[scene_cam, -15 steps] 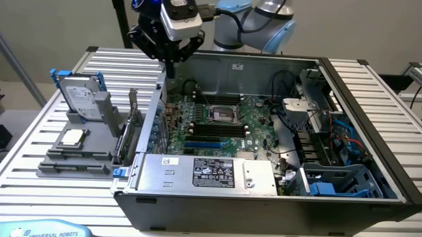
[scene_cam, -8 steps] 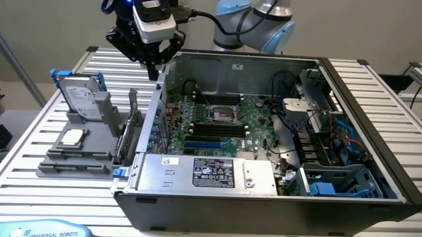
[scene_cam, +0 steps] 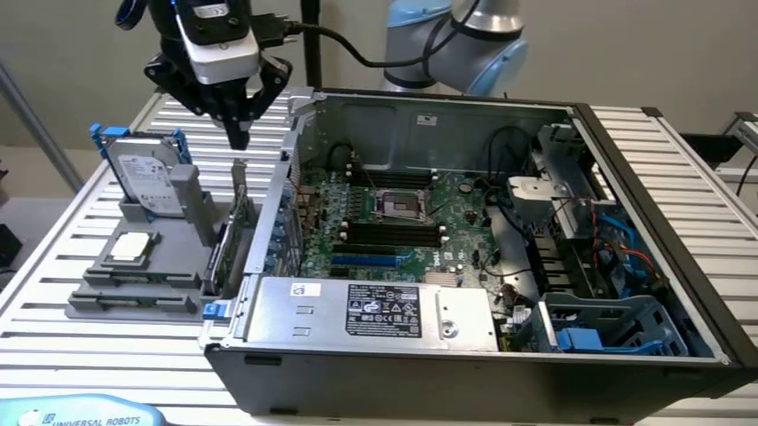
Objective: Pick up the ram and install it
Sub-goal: 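Reach for the ram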
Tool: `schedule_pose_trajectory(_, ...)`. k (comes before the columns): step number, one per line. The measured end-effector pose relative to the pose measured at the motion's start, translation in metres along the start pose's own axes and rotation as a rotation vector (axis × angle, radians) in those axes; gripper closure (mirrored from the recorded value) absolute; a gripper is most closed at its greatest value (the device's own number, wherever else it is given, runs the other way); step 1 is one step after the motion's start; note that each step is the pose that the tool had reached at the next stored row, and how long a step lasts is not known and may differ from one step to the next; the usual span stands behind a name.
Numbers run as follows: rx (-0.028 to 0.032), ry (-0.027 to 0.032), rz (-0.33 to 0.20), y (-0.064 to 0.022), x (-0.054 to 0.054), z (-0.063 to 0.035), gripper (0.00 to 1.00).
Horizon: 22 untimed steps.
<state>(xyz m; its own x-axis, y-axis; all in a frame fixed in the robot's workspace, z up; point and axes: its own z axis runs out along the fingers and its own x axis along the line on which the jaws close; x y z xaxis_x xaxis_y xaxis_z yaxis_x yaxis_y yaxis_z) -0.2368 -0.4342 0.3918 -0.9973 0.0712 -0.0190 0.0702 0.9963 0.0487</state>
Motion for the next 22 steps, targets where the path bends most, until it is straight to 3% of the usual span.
schedule_pose_trajectory(22,0.0001,0.0001,0.0,-0.0353,0.098,0.0002,0.89)
